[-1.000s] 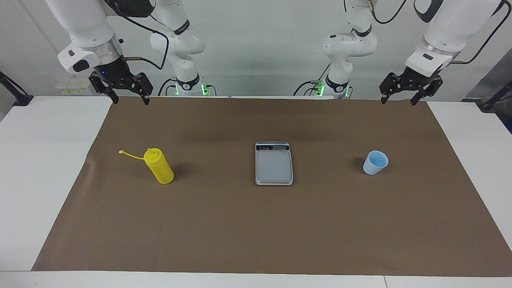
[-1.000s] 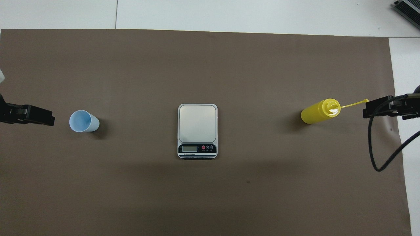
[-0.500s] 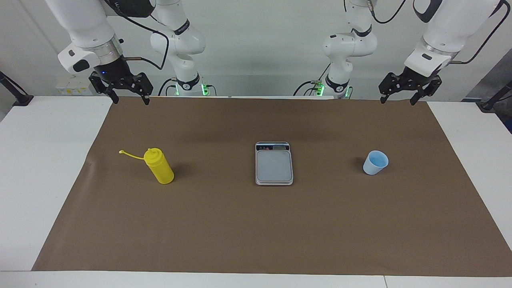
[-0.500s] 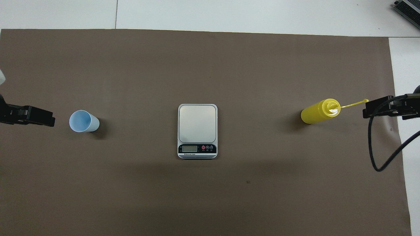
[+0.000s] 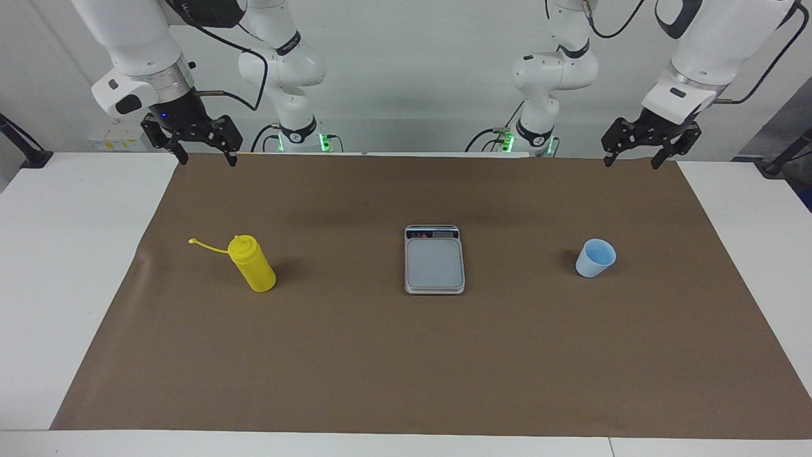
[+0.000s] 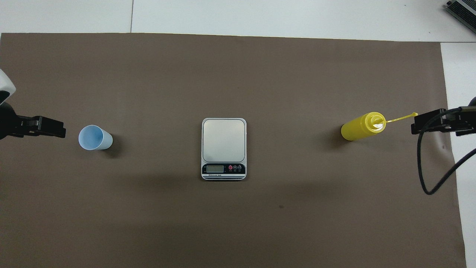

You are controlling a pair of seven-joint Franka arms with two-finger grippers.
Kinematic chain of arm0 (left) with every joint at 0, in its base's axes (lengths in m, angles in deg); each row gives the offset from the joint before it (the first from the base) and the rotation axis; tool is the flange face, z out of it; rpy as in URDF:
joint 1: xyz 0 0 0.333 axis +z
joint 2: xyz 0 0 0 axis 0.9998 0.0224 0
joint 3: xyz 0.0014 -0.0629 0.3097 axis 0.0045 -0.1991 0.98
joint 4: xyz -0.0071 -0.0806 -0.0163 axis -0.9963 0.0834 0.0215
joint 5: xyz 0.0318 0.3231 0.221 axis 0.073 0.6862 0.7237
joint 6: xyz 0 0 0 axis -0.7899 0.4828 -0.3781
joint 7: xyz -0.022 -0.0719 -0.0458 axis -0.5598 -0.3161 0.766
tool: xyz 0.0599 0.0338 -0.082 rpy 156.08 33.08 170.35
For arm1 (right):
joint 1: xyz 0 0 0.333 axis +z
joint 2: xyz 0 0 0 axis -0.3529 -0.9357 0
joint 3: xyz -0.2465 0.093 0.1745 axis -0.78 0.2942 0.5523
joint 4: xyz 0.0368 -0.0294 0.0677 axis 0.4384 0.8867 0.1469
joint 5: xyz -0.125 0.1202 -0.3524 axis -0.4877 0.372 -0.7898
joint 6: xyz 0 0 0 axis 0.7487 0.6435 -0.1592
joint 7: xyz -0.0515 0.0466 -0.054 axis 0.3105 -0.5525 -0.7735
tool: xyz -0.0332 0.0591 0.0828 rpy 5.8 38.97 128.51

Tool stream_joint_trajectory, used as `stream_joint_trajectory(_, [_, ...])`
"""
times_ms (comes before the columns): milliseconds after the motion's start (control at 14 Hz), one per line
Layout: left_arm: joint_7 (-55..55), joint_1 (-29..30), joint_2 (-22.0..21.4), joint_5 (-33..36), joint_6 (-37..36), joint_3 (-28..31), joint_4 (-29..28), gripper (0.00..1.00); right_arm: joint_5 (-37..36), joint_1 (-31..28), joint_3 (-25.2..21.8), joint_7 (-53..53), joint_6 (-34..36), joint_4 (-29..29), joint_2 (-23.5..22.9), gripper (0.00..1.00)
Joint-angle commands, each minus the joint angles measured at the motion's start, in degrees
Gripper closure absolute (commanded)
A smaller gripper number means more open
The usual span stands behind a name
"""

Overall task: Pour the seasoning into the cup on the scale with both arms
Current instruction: 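Reach the left gripper to the blue cup and grasp it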

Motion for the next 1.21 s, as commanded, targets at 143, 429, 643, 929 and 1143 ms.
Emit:
stream_joint_trajectory(143, [3.7, 3.6, 1.1, 0.8, 13.1, -0.4, -10.8, 0.00, 1.0, -0.8, 0.4, 0.4, -0.3, 1.8, 1.5, 0.00])
stream_joint_trajectory(429, [8.4, 3.6, 3.5, 0.8, 21.2, -0.4, -17.0, 0.00, 1.0, -0.8, 0.3, 0.4, -0.3, 1.8, 1.5, 0.00])
stream_joint_trajectory(643, [9.6, 3.6, 2.8, 0.8, 28.6, -0.4, -24.0, 0.00, 1.0, -0.8, 0.4, 0.4, -0.3, 1.8, 1.5, 0.00])
stream_joint_trajectory(929, [9.1, 4.1, 3.5, 0.8, 34.4, -0.4, -26.8, 0.00, 1.0, -0.8, 0.4, 0.4, -0.3, 1.8, 1.5, 0.00])
stream_joint_trajectory(1143, [8.7, 4.3, 6.1, 0.8, 36.6, -0.4, -26.7, 0.00, 1.0, -0.8, 0.4, 0.4, -0.3, 1.8, 1.5, 0.00])
